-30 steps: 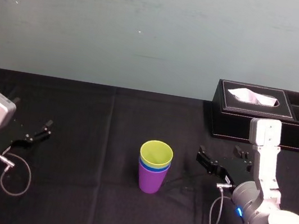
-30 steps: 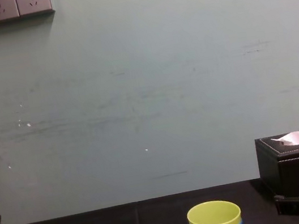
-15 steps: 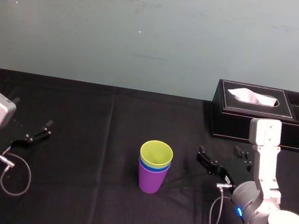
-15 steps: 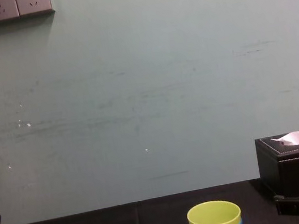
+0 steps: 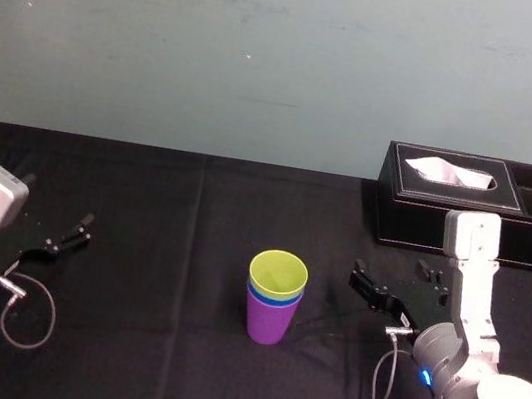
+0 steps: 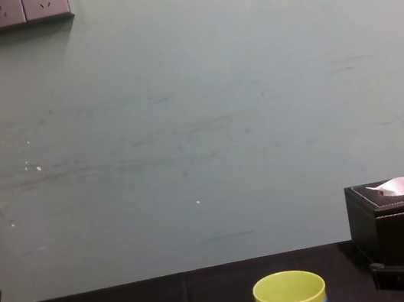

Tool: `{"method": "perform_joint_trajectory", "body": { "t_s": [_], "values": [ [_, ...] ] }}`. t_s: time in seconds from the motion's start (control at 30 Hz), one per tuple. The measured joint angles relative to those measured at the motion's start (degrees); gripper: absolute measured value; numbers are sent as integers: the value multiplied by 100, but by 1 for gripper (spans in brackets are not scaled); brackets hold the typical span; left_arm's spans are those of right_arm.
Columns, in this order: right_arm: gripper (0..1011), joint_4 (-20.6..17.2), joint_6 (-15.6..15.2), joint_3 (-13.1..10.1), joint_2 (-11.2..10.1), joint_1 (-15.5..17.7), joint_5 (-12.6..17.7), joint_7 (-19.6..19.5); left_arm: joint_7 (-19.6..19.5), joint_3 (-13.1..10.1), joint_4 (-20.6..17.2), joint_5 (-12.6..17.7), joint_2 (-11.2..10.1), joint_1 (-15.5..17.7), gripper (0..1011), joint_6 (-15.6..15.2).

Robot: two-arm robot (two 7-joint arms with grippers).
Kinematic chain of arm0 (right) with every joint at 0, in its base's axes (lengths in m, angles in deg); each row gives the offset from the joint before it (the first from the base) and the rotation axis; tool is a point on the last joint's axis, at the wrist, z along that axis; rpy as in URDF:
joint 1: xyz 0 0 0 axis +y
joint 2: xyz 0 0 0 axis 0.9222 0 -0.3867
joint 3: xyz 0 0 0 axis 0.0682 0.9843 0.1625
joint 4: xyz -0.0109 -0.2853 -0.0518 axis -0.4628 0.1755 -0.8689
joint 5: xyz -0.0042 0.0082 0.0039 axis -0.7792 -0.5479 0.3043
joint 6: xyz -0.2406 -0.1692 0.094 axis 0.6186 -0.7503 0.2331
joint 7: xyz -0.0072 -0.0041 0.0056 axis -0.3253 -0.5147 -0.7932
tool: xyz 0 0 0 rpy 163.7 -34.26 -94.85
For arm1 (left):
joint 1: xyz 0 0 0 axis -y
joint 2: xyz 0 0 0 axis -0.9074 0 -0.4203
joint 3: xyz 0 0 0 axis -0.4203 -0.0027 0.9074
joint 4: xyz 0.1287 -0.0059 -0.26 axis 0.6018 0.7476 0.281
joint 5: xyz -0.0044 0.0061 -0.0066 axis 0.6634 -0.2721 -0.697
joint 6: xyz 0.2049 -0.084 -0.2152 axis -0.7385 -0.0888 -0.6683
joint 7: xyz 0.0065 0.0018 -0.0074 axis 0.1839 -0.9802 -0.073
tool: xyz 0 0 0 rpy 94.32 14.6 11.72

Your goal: Stack the three plastic cups sequentially using one hand.

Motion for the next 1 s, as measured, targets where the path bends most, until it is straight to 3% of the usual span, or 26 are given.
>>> {"method": "perform_joint_trajectory", "body": {
  "t_s": [1.0],
  "values": [
    [1000,0,0,0,0,0,0,0,0,0,0,0,0,0,1000,0]
  ]
}}
